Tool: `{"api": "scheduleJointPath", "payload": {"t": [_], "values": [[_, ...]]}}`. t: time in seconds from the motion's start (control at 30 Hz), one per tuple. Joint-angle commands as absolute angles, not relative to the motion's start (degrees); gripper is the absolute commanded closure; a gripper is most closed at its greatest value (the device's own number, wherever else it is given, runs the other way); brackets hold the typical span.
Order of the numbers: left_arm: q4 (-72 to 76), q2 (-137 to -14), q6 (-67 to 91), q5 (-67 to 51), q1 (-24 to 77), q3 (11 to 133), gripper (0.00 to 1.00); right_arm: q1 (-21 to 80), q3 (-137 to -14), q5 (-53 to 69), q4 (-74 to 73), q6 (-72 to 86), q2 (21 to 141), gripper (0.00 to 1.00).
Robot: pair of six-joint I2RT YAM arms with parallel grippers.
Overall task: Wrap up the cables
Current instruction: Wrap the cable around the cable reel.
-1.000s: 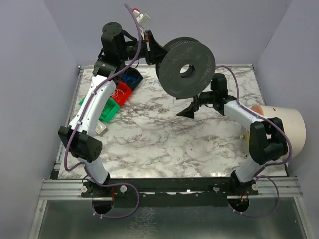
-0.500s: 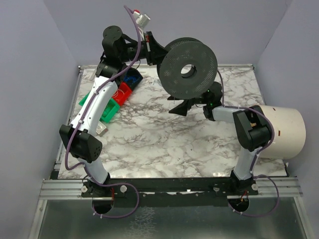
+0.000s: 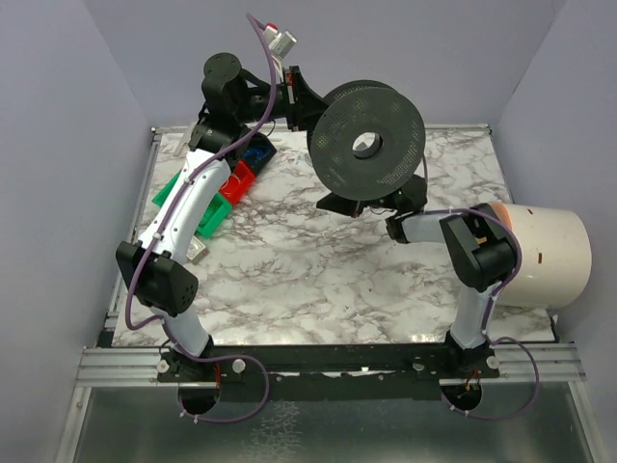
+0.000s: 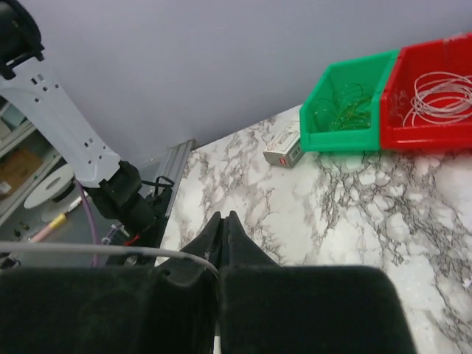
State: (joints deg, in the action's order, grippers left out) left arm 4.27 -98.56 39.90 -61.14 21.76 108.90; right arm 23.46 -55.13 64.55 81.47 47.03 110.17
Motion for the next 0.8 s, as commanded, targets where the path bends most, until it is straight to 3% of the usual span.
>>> {"api": "scheduleJointPath", "payload": {"t": [0.0,0.23,0.43,0.77], "values": [[6.7,-95.3,40.6,-62.1,21.6,109.2,1.00,21.8,-53.2,55.7,75.5,47.9,106.7,1.00],[-6.4,-94.1,29.1,-60.8,21.6,110.9,1.00,10.1,-53.0,44.3,58.9,45.4,99.8,1.00],[-24.1,-93.5,8.8,-50.2,21.6,113.0,1.00,1.2,-60.0,60.3,54.1,49.0,97.6,1.00],[-33.2,-92.9,-11.6,-27.2,28.1,108.8,1.00,1.3,-71.1,73.9,14.2,27.5,85.5,1.00]]}}
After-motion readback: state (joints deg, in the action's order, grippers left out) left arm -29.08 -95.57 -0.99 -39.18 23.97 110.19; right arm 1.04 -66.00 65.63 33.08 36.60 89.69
